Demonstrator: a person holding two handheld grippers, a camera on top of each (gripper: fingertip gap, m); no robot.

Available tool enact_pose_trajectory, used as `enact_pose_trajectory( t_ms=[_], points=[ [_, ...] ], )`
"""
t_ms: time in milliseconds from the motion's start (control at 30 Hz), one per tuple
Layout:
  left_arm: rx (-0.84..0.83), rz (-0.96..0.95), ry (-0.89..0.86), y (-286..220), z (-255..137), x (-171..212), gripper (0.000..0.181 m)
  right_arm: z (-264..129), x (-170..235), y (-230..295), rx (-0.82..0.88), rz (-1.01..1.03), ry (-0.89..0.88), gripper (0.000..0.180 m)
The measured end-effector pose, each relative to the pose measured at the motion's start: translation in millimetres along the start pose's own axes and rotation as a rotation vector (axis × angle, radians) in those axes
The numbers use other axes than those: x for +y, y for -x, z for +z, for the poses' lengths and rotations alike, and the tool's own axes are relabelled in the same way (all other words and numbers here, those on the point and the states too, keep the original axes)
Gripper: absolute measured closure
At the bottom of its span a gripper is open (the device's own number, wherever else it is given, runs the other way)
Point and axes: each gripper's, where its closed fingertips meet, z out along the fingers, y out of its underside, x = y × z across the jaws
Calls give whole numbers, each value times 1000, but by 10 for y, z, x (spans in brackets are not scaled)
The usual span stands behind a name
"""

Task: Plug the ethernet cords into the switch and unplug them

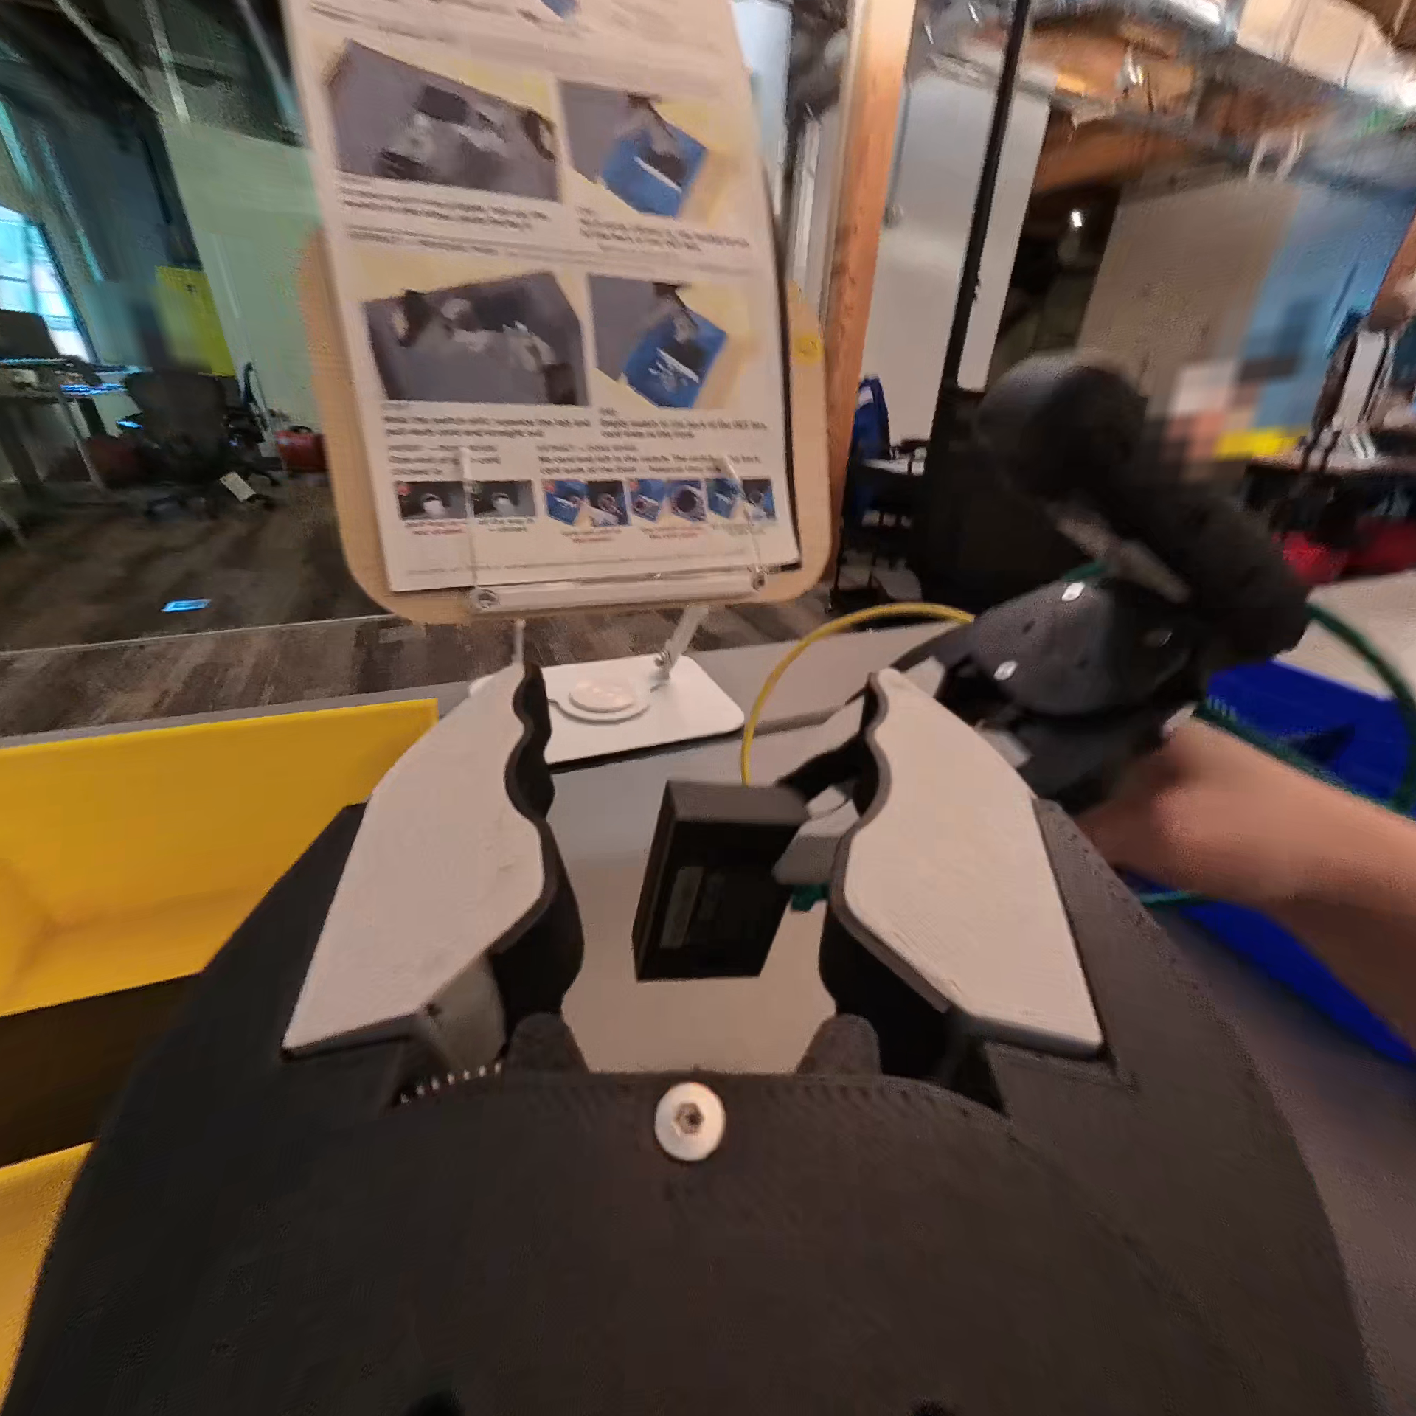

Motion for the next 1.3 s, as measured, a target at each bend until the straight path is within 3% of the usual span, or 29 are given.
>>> enact_pose_trajectory(
  t_ms=[200,433,800,900,967,1100,1300],
  points=[
    [-61,-77,-79,279,-180,-215,105,612,80,45,-57,-131,176,153],
    [-48,-113,-65,323,-184,-198,108,922,15,40,-108,-93,157,153],
    [-57,-144,-84,415,-237,-244,109,969,-66,127,-119,-237,147,143],
    [-58,-139,-80,411,-229,-235,109,972,-92,139,-111,-218,130,137],
    [-59,-137,-74,410,-222,-221,109,984,-87,79,-74,-214,134,145],
    [-56,-129,-79,398,-227,-232,109,983,-97,103,-79,-227,118,146],
    [-59,-124,-79,394,-233,-235,110,975,-85,153,-81,-207,165,135]
  ],
)
